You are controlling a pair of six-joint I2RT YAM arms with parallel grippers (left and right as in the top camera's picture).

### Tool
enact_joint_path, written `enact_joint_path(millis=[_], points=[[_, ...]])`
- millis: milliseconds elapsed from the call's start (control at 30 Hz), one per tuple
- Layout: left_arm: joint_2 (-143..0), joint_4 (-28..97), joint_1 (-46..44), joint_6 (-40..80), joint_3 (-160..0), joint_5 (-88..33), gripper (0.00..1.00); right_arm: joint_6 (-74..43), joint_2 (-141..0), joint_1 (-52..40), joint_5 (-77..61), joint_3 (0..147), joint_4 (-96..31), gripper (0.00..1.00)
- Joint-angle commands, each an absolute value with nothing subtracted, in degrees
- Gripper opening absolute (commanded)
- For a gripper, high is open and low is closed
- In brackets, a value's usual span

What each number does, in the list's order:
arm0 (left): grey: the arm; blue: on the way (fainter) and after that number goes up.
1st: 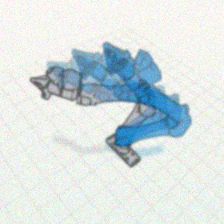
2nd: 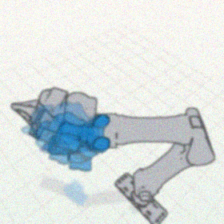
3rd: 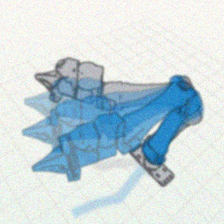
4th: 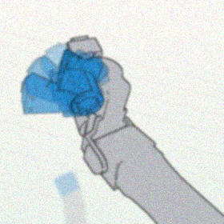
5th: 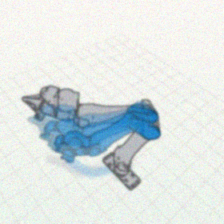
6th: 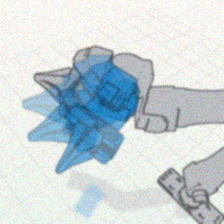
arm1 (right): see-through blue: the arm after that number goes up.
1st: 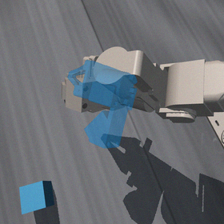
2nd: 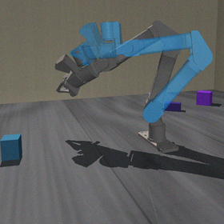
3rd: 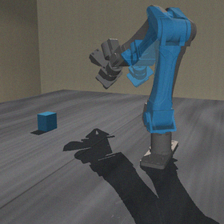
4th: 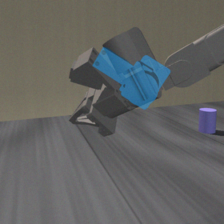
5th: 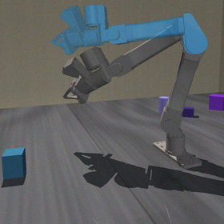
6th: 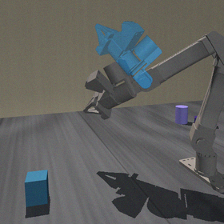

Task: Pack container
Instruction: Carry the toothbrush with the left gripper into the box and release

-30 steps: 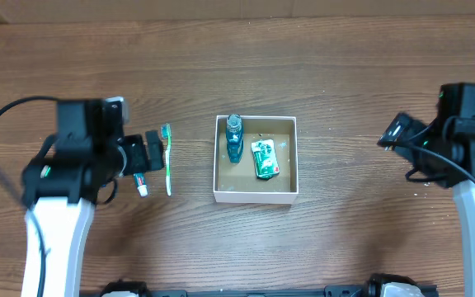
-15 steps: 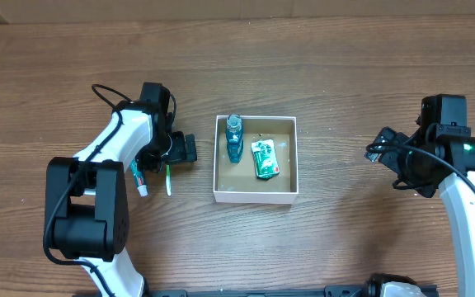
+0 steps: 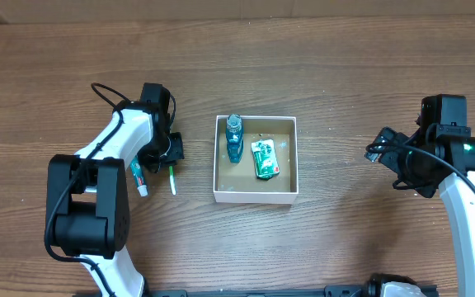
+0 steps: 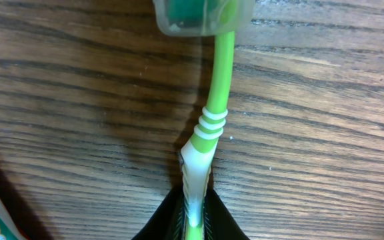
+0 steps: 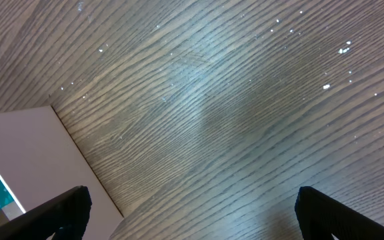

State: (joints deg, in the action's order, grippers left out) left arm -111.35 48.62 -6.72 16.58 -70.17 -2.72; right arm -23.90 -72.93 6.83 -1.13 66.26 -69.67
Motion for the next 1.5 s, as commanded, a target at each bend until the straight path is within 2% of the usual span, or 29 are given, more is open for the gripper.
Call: enact_joint_path(millis=[0, 100, 233, 333, 433, 533, 600, 767, 933, 967, 1000, 1033, 1067, 1133, 1233, 1333, 1367, 1400, 1433, 1467], points=[[-113.1, 49.6, -6.8, 16.7, -70.6, -2.3, 0.06, -23.5, -72.8, 7.2, -1.2, 66.1, -69.5, 1.00], [-111.6, 55.6, -6.8, 16.7, -76.1, -0.9, 0.04, -23.5, -72.8, 7.2, -1.2, 66.1, -69.3, 1.00], [-101.2, 60.0, -9.3, 14.7, -85.1, 0.4, 0.04, -23.6, -72.8, 7.2, -1.2, 66.1, -68.5, 1.00], [-91.1, 59.5, -15.9, 7.0, -88.3, 0.6, 0.04, -23.6, -72.8, 7.2, -1.2, 66.0, -68.4, 1.00], [-85.1, 59.0, -29.5, -7.7, -88.4, 2.1, 0.04, -23.6, -72.8, 7.2, -1.2, 66.0, -68.2, 1.00], [-88.0, 59.3, -39.5, -15.5, -87.3, 2.0, 0.04, -23.6, -72.8, 7.2, -1.2, 66.1, -68.2, 1.00], [-91.1, 59.4, -41.6, -15.4, -86.3, 1.8, 0.04, -23.6, -72.8, 7.2, -1.2, 66.1, -68.2, 1.00], [-104.1, 60.0, -41.7, -15.4, -86.2, 1.9, 0.04, -23.6, -72.8, 7.2, -1.2, 66.1, -68.4, 1.00], [-109.7, 59.6, -41.4, -15.2, -86.2, 1.9, 0.05, -23.5, -72.8, 7.2, -1.2, 66.0, -68.4, 1.00], [-109.8, 59.6, -41.4, -15.2, -86.2, 1.9, 0.12, -23.6, -72.8, 7.2, -1.2, 66.0, -68.4, 1.00], [-109.8, 59.6, -41.4, -15.2, -86.2, 2.0, 0.34, -23.5, -72.8, 7.2, -1.2, 66.0, -68.4, 1.00], [-109.7, 59.9, -41.4, -15.2, -86.3, 2.1, 0.40, -23.6, -72.8, 7.2, -1.2, 66.1, -68.4, 1.00], [-109.7, 61.2, -41.4, -14.5, -86.8, 2.4, 0.51, -23.5, -72.8, 7.2, -1.2, 66.1, -68.4, 1.00], [-108.9, 66.5, -41.4, -11.0, -90.1, 4.9, 0.54, -23.5, -72.8, 7.2, -1.2, 66.1, -68.4, 1.00], [-102.9, 72.8, -41.5, -7.0, -97.6, 4.9, 0.54, -23.5, -72.8, 7.2, -1.2, 66.1, -68.4, 1.00], [-93.5, 71.4, -40.6, -2.0, -99.8, 8.6, 0.59, -23.5, -72.8, 7.2, -1.2, 66.0, -68.4, 1.00], [-89.2, 71.5, -38.7, 2.6, -99.8, 11.7, 0.72, -22.7, -72.8, 7.2, -1.2, 66.1, -68.4, 1.00], [-86.1, 72.2, -35.1, 6.8, -99.8, 12.7, 0.93, -22.7, -72.8, 7.2, -1.2, 66.1, -68.4, 1.00], [-84.1, 72.9, -30.1, 10.6, -99.7, 12.6, 1.00, -22.7, -72.8, 7.2, -1.2, 66.1, -68.3, 1.00], [-83.1, 73.9, -24.5, 14.0, -99.5, 12.3, 1.00, -22.7, -72.8, 7.2, -1.2, 66.1, -68.2, 1.00]])
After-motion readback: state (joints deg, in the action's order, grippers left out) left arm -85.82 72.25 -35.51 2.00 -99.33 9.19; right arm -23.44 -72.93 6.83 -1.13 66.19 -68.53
